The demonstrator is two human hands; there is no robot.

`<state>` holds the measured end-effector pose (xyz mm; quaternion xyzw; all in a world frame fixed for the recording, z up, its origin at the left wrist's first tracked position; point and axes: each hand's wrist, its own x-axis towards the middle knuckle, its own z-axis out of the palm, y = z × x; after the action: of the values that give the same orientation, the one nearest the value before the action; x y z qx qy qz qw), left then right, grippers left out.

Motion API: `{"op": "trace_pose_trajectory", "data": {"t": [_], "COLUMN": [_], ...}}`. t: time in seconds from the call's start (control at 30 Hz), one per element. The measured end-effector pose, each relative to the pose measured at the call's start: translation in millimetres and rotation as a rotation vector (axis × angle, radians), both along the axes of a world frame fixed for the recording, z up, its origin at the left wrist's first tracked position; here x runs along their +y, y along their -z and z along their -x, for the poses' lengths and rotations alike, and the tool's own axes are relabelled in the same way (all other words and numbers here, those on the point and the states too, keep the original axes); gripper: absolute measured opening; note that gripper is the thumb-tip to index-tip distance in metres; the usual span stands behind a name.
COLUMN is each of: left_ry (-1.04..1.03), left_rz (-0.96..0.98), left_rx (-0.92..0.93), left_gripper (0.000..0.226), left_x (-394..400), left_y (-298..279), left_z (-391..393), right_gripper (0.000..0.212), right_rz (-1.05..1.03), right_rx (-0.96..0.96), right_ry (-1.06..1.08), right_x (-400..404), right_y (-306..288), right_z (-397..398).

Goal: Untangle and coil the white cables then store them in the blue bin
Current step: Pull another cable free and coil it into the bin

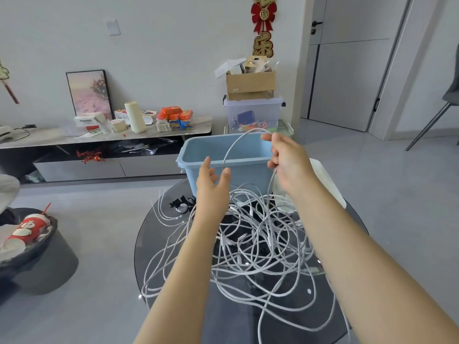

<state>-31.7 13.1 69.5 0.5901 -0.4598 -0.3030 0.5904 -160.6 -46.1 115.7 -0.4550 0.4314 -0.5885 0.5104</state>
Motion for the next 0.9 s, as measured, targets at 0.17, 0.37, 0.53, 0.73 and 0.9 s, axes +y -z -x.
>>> {"op": "trace_pose_trajectory", "data": {"t": [0.17, 0.37, 0.53, 0.73, 0.9], "left_ry": [0.209, 0.597, 0.387, 0.311, 0.098], "left_rz": [-0.231, -0.486, -0.416, -0.406, -0.171], "left_rx": [-0.332, -0.165, -0.132, -0.066, -0.209], "left_gripper": [0.023, 0.022, 0.023, 0.019, 0.017], "left_x": [8, 22, 18, 16, 13], "left_y": [14, 36, 32, 24, 7], "left_z": [10, 24, 8, -11, -1], "right_gripper": [0.029, 0.025, 0.026, 0.027, 0.066], "right_rz": [-0.219, -0.285, -0.256, 0.044, 0.589], "right_rx": [-0.432, -0.484, -0.029, 0.727, 1.066], "right_ry": [-0.060, 0.049, 0.155, 0.240, 0.243], "right_x": [2, 8, 2, 10, 26], "right_y": [17, 40, 67, 76, 63], "right_z": [2, 6, 24, 38, 26]}}
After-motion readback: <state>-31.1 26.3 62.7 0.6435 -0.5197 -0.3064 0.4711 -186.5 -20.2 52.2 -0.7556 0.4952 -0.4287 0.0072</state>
